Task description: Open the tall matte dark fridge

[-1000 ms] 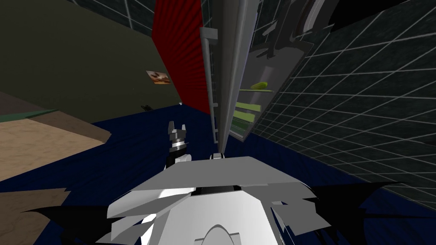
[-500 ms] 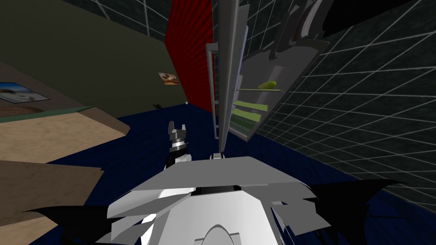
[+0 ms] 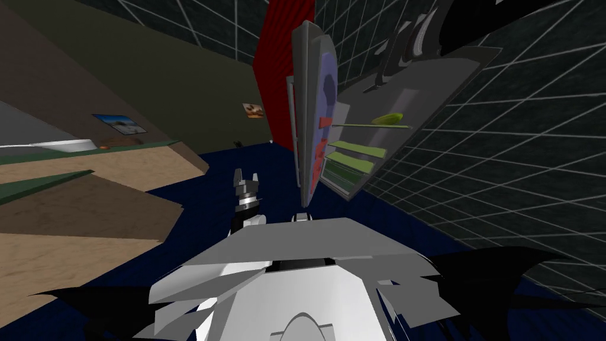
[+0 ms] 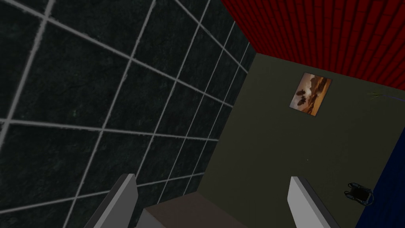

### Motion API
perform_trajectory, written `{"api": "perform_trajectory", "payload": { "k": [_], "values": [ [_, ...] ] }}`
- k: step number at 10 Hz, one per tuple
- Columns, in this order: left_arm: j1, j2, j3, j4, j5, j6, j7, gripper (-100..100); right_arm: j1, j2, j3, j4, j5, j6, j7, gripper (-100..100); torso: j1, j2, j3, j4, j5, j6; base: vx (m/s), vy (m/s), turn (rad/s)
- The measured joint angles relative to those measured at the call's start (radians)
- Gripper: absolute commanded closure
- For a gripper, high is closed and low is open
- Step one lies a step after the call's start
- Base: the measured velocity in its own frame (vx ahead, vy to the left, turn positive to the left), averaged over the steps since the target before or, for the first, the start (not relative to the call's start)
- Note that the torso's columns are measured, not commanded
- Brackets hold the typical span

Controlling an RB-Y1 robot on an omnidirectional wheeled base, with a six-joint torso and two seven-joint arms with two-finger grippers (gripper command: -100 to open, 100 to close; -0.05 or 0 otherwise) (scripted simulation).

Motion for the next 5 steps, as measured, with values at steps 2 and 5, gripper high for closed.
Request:
{"api": "perform_trajectory", "payload": {
  "k": [2, 5],
  "values": [
    [0.001, 0.0, 0.0, 0.0, 0.0, 0.0, 0.0, 0, 0.017, -0.017, 0.006, 0.049, -0.001, -0.007, -0.013, -100, 0.009, -0.004, -0.002, -0.001, 0.003, 0.001, -0.054, -0.05, 0.13],
    [0.0, 0.0, 0.0, 0.0, 0.0, 0.0, 0.0, 0, 0.06, -0.083, 0.028, 0.152, -0.005, -0.035, -0.05, -100, 0.001, 0.001, 0.0, 0.0, 0.001, 0.0, -0.097, -0.068, 0.217]
  ]
}}
